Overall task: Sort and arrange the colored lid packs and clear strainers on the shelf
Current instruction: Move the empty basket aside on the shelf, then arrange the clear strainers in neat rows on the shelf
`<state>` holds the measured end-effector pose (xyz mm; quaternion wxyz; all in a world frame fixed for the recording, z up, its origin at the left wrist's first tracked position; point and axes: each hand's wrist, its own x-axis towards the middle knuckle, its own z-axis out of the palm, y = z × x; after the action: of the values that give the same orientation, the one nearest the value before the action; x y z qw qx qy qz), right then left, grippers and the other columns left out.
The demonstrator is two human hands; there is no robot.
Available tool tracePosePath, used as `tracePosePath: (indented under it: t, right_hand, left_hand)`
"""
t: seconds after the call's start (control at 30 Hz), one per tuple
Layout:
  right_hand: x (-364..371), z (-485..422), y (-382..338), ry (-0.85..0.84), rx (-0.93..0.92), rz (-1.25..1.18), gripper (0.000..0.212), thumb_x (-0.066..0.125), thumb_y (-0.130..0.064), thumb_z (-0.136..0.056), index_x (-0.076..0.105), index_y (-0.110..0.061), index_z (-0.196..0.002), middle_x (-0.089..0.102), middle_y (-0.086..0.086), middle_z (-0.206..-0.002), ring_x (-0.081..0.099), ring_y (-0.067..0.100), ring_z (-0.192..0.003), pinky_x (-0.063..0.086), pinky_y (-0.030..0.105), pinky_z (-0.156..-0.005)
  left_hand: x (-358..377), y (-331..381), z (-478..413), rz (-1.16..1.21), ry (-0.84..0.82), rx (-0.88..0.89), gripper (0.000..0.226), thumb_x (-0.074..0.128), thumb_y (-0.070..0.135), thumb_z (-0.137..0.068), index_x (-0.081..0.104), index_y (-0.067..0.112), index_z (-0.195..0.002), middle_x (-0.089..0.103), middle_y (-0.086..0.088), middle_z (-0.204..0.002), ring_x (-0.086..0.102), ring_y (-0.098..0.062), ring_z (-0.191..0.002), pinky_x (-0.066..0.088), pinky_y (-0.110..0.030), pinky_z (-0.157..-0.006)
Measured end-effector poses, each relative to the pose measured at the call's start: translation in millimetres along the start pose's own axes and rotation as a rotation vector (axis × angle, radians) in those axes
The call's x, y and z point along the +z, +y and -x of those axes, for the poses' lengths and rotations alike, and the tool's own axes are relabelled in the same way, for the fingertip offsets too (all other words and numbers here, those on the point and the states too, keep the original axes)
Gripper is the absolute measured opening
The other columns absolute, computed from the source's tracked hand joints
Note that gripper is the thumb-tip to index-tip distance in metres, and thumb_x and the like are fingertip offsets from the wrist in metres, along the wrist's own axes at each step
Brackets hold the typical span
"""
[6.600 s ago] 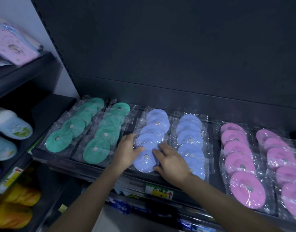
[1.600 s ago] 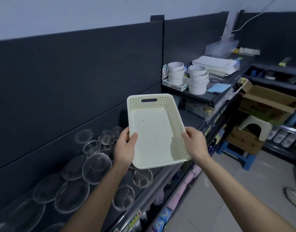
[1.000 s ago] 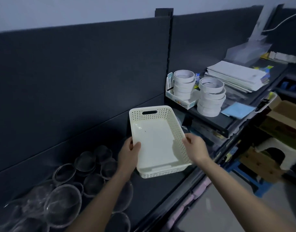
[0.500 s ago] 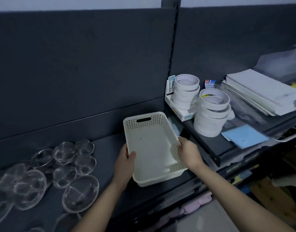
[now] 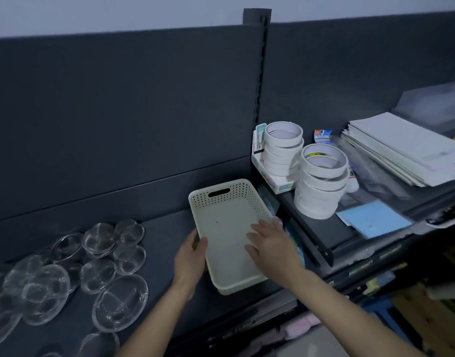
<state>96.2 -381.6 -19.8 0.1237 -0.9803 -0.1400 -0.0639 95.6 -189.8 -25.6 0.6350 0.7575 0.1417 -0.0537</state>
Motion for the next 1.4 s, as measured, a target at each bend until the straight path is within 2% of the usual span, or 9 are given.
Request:
tracePosePath:
  t: [0.13, 0.3, 0.43, 0.5, 0.6, 0.9, 1.1, 1.23, 1.4]
  right_hand:
    - [-7.3, -2.6, 1.8, -0.142, 0.124, -0.231, 0.045, 0.043, -0.038, -0.099, 0.05, -0.014, -0.137, 0.039, 0.003, -0.149, 0.03, 0.016, -0.14, 0.022, 0.027, -0.114]
    - [-13.7, -0.8, 6.0, -0.181, 0.136, -0.29, 0.043, 0.045, -0.041, -0.098, 0.057, -0.013, -0.129, 0.055, 0.002, -0.134, 0.049, 0.014, -0.124, 0.035, 0.023, -0.102]
    - [-10.5, -12.2, -9.1, -0.191, 0.124, -0.433, 0.045, 0.049, -0.039, -0.096, 0.054, -0.014, -0.133, 0.055, 0.001, -0.135, 0.05, 0.013, -0.123, 0.037, 0.021, -0.102]
    - [-6.2, -22.5, -22.5, -0.189, 0.111, -0.48, 0.047, 0.051, -0.037, -0.096, 0.048, -0.014, -0.137, 0.053, 0.003, -0.137, 0.051, 0.014, -0.122, 0.037, 0.022, -0.101]
    - [3.2, -37.0, -44.7, -0.194, 0.071, -0.488, 0.053, 0.052, -0.031, -0.096, 0.037, -0.013, -0.144, 0.049, 0.008, -0.14, 0.048, 0.02, -0.125, 0.036, 0.026, -0.103]
    - [38.6, -56.1, -59.6, -0.192, 0.052, -0.437, 0.053, 0.039, 0.005, -0.093, 0.031, -0.005, -0.145, 0.04, 0.01, -0.145, 0.042, 0.02, -0.129, 0.018, 0.006, -0.097]
    - [41.7, -60.5, -57.4, -0.205, 0.052, -0.41, 0.061, 0.038, 0.011, -0.088, 0.031, -0.007, -0.146, 0.036, 0.01, -0.148, 0.037, 0.021, -0.134, 0.019, 0.013, -0.103]
    - [41.7, -59.3, -61.2, -0.175, 0.034, -0.304, 0.058, 0.046, 0.006, -0.086, 0.038, -0.008, -0.143, 0.037, 0.02, -0.144, 0.042, 0.034, -0.128, 0.037, 0.037, -0.106]
    - [47.3, -54.5, -77.2, -0.106, -0.223, -0.101, 0.041, 0.074, 0.002, -0.066, 0.066, 0.004, -0.106, 0.058, 0.034, -0.116, 0.058, 0.05, -0.106, 0.051, 0.055, -0.087]
  left_hand:
    - [12.7, 8.9, -2.1, 0.081, -0.119, -0.017, 0.026, 0.049, 0.021, -0.096, 0.059, 0.033, -0.116, 0.069, 0.009, -0.103, 0.068, -0.013, -0.092, 0.06, -0.036, -0.073]
    - [22.0, 13.5, -8.5, 0.08, -0.138, -0.035, 0.02, 0.049, 0.023, -0.097, 0.059, 0.035, -0.109, 0.069, 0.009, -0.103, 0.068, -0.015, -0.092, 0.059, -0.034, -0.069]
    - [10.7, 12.8, -11.3, -0.026, -0.107, -0.069, 0.022, 0.051, 0.033, -0.096, 0.058, 0.023, -0.115, 0.066, 0.001, -0.112, 0.065, -0.017, -0.098, 0.053, -0.042, -0.089]
    - [-5.6, 10.4, -13.2, -0.218, -0.023, 0.001, 0.038, 0.054, 0.034, -0.094, 0.055, 0.015, -0.127, 0.064, -0.002, -0.119, 0.061, -0.018, -0.104, 0.047, -0.032, -0.094]
    - [-39.0, 6.3, -8.6, -0.476, 0.065, 0.117, 0.038, 0.058, 0.028, -0.093, 0.056, 0.01, -0.127, 0.064, -0.004, -0.12, 0.058, -0.018, -0.11, 0.035, -0.015, -0.084]
    - [-106.4, -30.2, 12.1, -0.579, 0.249, 0.11, 0.024, 0.065, 0.023, -0.087, 0.068, 0.011, -0.108, 0.069, -0.003, -0.107, 0.062, -0.016, -0.09, 0.038, -0.019, -0.077]
    - [-108.8, -32.5, 20.8, -0.593, 0.297, 0.137, 0.023, 0.065, 0.019, -0.087, 0.068, 0.009, -0.108, 0.061, 0.006, -0.098, 0.054, -0.01, -0.083, 0.029, -0.011, -0.07]
    - [-113.3, -39.9, 28.5, -0.573, 0.352, 0.104, 0.022, 0.067, 0.022, -0.086, 0.069, 0.012, -0.105, 0.068, 0.0, -0.098, 0.061, -0.015, -0.091, 0.035, -0.015, -0.075]
    - [-121.1, -42.5, 44.4, -0.557, 0.418, 0.105, 0.018, 0.067, 0.016, -0.085, 0.07, 0.013, -0.102, 0.069, 0.0, -0.103, 0.058, -0.011, -0.093, 0.033, -0.011, -0.077]
